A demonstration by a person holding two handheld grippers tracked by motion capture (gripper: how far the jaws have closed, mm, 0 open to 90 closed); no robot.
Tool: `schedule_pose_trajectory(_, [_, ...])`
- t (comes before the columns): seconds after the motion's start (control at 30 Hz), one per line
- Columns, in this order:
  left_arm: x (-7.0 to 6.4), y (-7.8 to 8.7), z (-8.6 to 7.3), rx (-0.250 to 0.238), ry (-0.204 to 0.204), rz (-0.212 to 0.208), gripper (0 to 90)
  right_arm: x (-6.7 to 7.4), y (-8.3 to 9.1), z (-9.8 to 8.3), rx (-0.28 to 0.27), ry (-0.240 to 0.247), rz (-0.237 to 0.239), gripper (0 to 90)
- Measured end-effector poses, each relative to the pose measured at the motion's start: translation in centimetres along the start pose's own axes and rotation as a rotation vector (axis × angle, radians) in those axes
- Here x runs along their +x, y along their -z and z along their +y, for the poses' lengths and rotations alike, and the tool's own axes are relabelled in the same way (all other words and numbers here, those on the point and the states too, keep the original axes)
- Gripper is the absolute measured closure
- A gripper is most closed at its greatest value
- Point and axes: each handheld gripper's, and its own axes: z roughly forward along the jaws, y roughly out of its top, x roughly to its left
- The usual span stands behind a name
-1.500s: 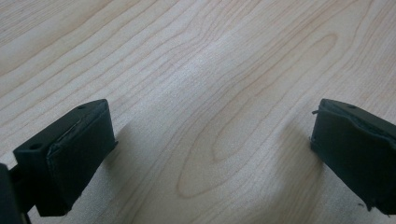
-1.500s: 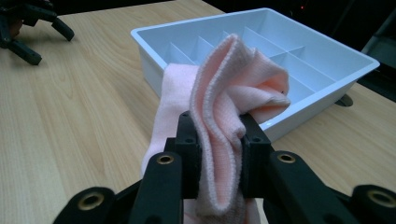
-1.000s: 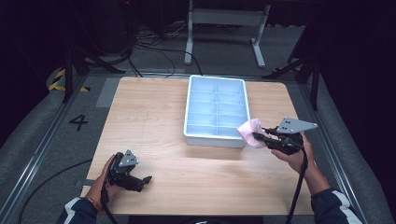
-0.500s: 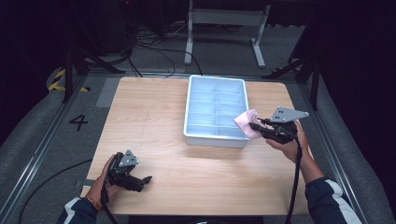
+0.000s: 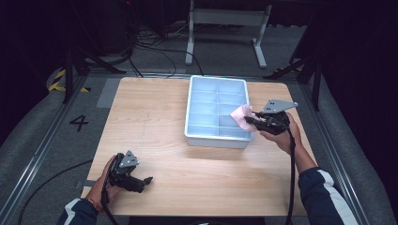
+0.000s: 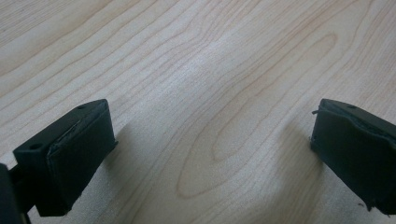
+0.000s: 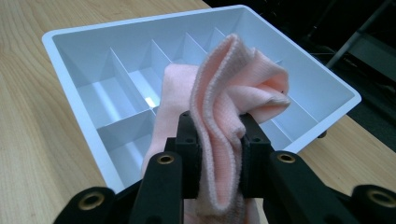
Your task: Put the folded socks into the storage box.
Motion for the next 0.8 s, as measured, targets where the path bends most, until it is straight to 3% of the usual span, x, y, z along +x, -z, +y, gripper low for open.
schedule_pose_trajectory(0.5, [0.0, 0.0, 0.0, 0.000, -0.001, 0.000, 0.0, -1.1, -3.7, 0.7, 0.107, 0.042, 0.008, 75.2])
schedule_pose_trajectory(0.8, [0.0, 0.0, 0.0, 0.000, 0.000, 0.000, 0.0, -1.2, -5.8, 1.1, 0.165, 0.105, 0.013, 75.4])
